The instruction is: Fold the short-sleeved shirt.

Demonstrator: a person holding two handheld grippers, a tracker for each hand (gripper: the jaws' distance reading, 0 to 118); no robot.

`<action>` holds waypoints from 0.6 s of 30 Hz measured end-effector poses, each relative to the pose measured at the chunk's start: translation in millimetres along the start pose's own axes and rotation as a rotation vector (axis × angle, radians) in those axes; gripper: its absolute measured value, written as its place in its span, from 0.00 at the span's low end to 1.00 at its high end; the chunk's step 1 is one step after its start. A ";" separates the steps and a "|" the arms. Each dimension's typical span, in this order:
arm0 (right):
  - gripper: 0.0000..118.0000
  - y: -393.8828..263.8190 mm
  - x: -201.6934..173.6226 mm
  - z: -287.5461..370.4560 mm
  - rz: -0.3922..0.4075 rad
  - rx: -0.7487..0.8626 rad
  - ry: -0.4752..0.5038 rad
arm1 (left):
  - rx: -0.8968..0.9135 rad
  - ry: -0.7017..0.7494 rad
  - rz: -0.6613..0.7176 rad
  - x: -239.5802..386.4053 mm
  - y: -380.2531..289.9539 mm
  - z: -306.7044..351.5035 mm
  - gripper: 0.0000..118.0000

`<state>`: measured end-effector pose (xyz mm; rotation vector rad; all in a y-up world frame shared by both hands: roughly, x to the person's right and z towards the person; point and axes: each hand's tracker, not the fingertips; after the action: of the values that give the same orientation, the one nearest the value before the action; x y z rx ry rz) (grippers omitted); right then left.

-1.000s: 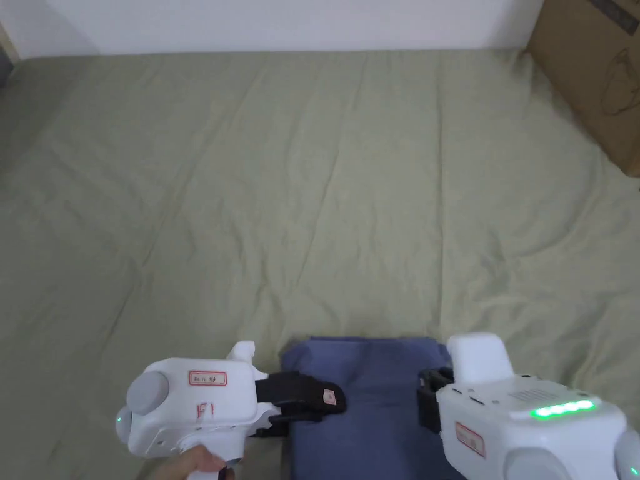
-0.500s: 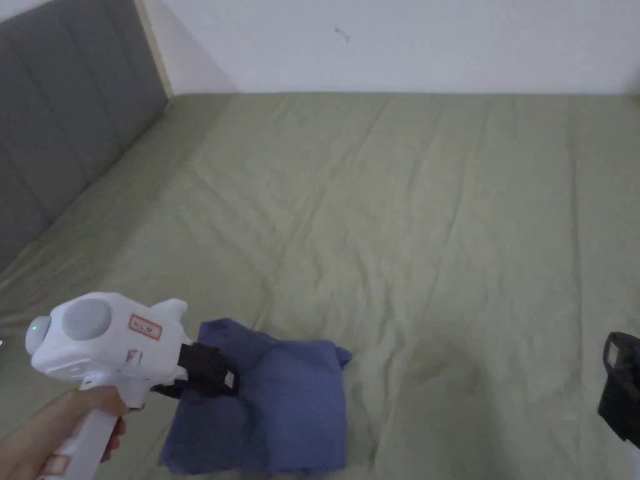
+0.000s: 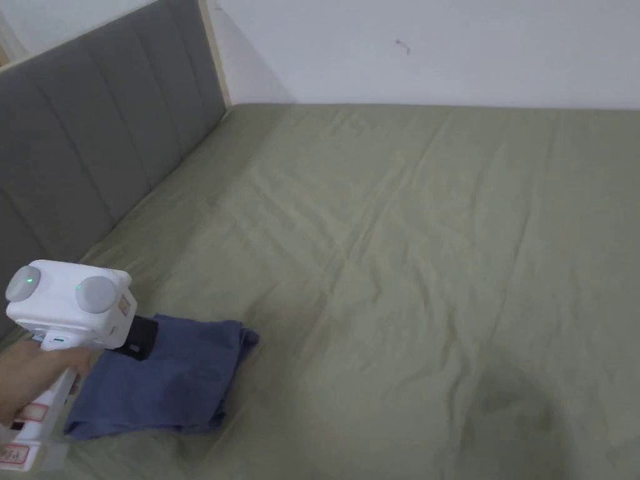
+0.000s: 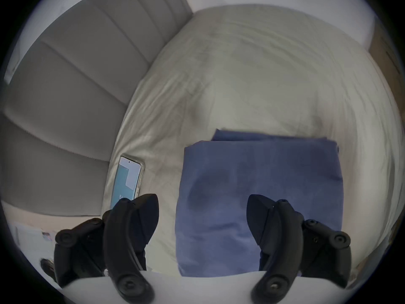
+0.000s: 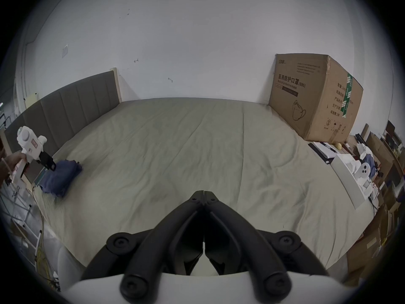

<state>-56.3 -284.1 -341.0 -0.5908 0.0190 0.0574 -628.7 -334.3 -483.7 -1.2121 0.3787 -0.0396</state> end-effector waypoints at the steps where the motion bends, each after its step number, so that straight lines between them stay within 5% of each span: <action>1: 0.00 0.2 0.2 0.0 0.003 -0.001 0.001 | 0.010 -0.029 0.028 -0.6 -2.0 5.4 0.72; 5: 0.00 -0.7 8.5 2.1 -0.008 -0.003 0.007 | 0.112 -0.196 0.106 5.8 -19.8 47.8 0.59; 8: 0.00 -1.7 18.2 5.9 -0.029 0.006 -0.002 | 0.249 -0.261 0.101 28.5 -39.1 93.0 0.08; 9: 0.00 -0.5 21.4 7.9 -0.037 0.008 -0.004 | 0.289 -0.268 0.089 41.9 -47.9 110.0 0.00; 18: 0.00 2.1 58.5 32.5 -0.080 0.107 -0.041 | 0.577 -0.356 -0.063 166.4 -135.4 212.3 0.00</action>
<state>2.1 -261.4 -317.2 -0.4826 -0.0409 -0.0089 -384.9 -229.0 -340.3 -0.6403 0.0068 0.0135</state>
